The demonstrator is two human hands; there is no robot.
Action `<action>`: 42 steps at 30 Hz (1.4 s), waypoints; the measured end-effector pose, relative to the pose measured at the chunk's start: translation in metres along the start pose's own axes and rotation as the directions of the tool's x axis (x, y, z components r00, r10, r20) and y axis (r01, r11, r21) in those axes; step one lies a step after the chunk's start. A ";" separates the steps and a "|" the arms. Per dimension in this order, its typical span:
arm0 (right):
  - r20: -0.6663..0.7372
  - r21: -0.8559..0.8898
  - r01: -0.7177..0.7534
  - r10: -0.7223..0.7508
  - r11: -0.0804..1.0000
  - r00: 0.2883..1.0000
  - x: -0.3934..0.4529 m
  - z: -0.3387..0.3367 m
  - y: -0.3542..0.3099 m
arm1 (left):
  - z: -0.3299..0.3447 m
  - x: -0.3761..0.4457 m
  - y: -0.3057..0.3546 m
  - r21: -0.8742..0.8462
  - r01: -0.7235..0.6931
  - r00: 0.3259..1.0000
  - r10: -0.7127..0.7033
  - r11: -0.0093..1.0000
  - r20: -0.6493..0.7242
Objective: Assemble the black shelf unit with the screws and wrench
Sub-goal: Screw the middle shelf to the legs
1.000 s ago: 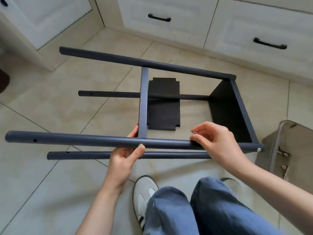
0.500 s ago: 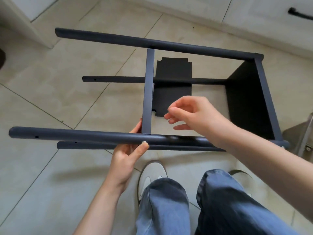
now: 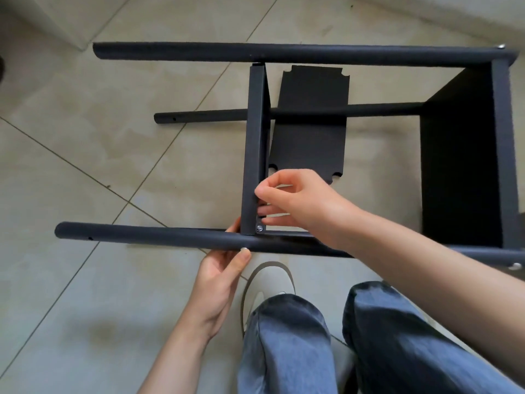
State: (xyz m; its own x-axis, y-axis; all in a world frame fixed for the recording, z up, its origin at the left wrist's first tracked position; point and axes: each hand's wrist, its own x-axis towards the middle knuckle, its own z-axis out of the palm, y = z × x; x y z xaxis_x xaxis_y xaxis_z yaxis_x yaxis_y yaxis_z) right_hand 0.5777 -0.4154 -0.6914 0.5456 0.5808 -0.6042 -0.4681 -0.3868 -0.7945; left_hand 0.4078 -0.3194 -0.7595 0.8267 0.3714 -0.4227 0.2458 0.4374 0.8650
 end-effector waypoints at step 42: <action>0.357 -0.177 -0.056 0.117 0.983 0.927 0.037 -0.009 0.026 | -0.002 0.000 0.003 0.018 0.096 0.995 -0.095 0.995 -0.041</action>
State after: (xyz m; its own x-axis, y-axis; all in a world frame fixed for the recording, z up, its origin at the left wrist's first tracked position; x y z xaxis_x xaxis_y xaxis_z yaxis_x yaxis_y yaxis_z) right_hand 0.5918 -0.4107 -0.7349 0.2024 0.7487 -0.6313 -0.3675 -0.5395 -0.7575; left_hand 0.4073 -0.3163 -0.7572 0.7783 0.3615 -0.5134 0.3328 0.4559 0.8254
